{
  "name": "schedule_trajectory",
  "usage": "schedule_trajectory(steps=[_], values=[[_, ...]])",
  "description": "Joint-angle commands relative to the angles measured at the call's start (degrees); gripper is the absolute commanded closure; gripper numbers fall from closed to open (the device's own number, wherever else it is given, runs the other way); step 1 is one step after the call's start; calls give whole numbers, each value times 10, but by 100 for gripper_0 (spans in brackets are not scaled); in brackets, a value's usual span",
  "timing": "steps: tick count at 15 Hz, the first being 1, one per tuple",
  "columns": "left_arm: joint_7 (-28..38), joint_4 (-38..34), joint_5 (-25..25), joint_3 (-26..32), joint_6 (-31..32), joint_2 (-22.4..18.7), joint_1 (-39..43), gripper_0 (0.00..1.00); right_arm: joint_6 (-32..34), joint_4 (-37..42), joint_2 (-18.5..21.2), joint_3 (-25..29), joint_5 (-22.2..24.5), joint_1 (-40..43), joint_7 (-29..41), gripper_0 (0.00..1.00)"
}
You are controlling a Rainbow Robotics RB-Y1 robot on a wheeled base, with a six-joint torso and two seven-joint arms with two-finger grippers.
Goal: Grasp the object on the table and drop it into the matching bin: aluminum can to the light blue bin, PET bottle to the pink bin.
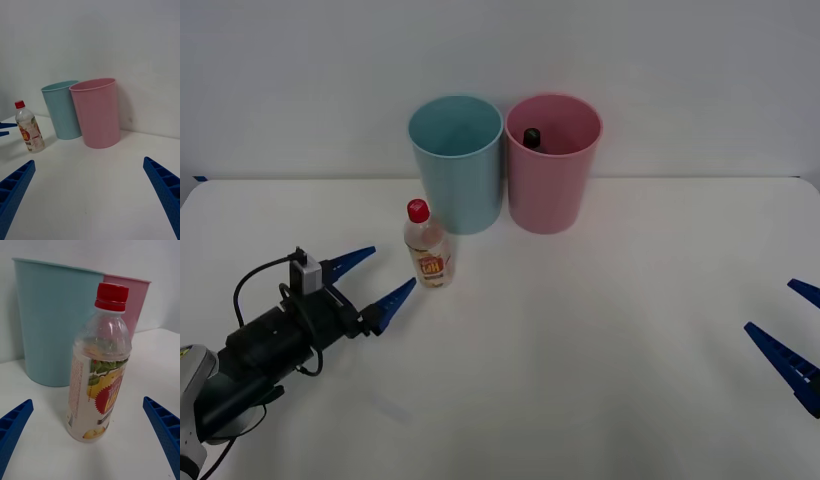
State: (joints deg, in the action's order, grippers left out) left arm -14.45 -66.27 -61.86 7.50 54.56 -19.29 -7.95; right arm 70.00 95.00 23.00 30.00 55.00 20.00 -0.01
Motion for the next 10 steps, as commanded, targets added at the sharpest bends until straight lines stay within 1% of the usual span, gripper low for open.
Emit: schedule_trajectory(steps=[1,4,8,10], values=[[-25,1,-12,1,-17,14,-10,0,0,0,0,0,0,0,0,0],[-33,7,-15,-16,-43,25,-27,0,0,0,0,0,0,0,0,0],[-42,61,-13,-33,-45,25,-75,0,0,0,0,0,0,0,0,0],[-41,76,-13,-41,-47,25,-92,0,0,0,0,0,0,0,0,0]])
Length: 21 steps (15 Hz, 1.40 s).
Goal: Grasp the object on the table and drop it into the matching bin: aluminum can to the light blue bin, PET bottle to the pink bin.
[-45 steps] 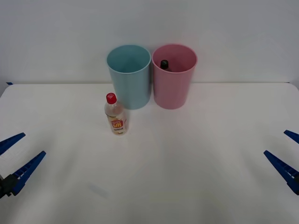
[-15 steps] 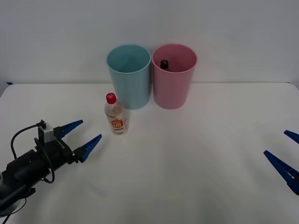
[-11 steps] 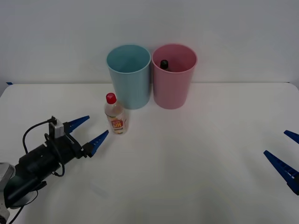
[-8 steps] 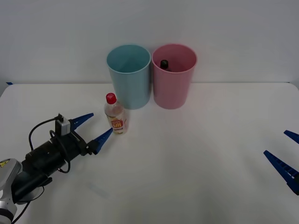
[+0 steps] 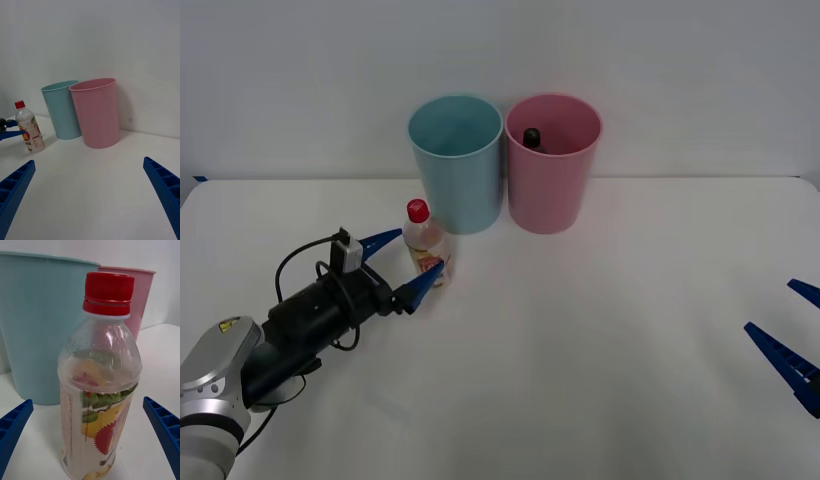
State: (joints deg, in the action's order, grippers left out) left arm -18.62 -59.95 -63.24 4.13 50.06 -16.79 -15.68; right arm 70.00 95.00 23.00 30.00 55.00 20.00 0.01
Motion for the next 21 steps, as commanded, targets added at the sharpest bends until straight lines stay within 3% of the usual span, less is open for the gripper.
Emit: schedule_trajectory(steps=[1,8,10,11,12,18,21], values=[[1,23,0,-11,-6,3,-24,0,0,0,0,0,0,0,0,0],[-10,46,-11,-11,-10,22,-39,0,0,0,0,0,0,0,0,0],[-12,45,-11,-11,-13,22,-39,73,0,0,0,0,0,0,0,0],[-12,45,-11,-11,-17,22,-40,95,0,0,0,0,0,0,0,0],[-12,46,-11,-11,-20,22,-42,100,0,0,0,0,0,0,0,0],[-2,45,-13,-20,-44,29,-46,100,0,0,0,0,0,0,0,0],[7,45,-2,-20,-44,13,-46,100,0,0,0,0,0,0,0,0]])
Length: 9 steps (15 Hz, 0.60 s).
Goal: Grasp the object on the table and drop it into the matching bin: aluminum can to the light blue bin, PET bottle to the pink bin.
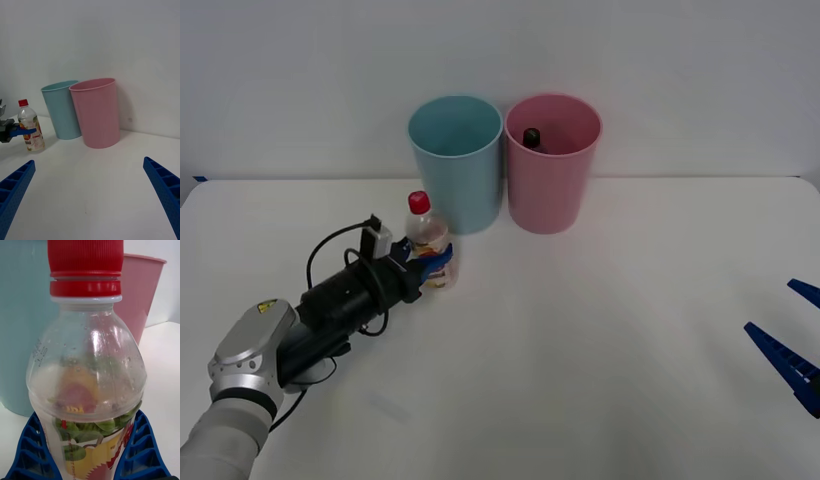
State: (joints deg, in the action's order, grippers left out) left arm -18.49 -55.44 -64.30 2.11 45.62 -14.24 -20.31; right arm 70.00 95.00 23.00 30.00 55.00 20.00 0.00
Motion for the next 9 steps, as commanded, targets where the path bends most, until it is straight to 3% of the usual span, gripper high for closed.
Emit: schedule_trajectory(steps=[1,9], values=[[9,0,12,0,3,-26,0,100,0,0,0,0,0,0,0,0],[72,-5,100,0,54,-140,4,100,0,0,0,0,0,0,0,0]])
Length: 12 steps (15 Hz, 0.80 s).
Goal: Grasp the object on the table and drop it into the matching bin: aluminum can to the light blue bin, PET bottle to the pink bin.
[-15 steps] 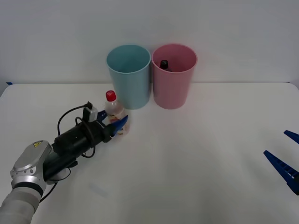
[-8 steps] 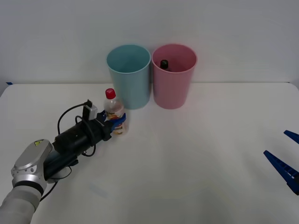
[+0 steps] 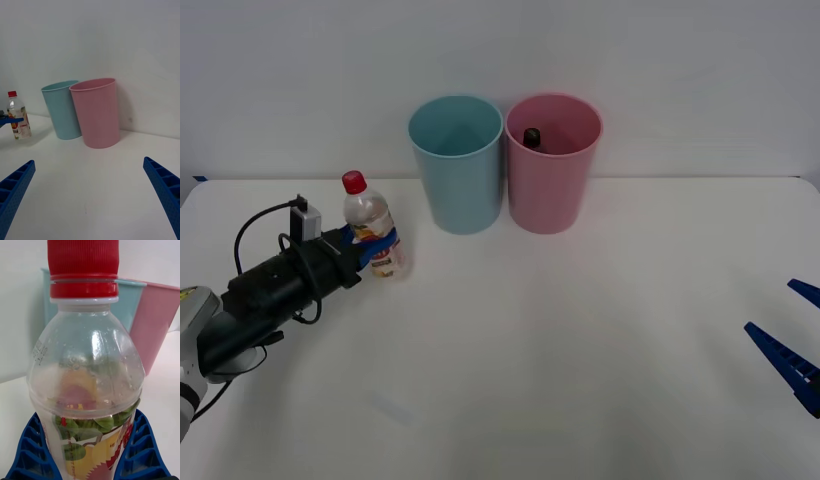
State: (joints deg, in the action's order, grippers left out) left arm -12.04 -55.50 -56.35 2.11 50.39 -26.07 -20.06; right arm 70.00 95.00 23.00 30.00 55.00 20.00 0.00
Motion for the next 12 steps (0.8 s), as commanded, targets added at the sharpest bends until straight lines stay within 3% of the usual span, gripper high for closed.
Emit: schedule_trajectory(steps=[1,7,12], values=[[15,-11,33,0,8,-35,3,100,0,0,0,0,0,0,0,0],[117,-94,87,9,8,-87,5,100,0,0,0,0,0,0,0,0],[219,-183,56,53,3,-87,5,100,0,0,0,0,0,0,0,0]])
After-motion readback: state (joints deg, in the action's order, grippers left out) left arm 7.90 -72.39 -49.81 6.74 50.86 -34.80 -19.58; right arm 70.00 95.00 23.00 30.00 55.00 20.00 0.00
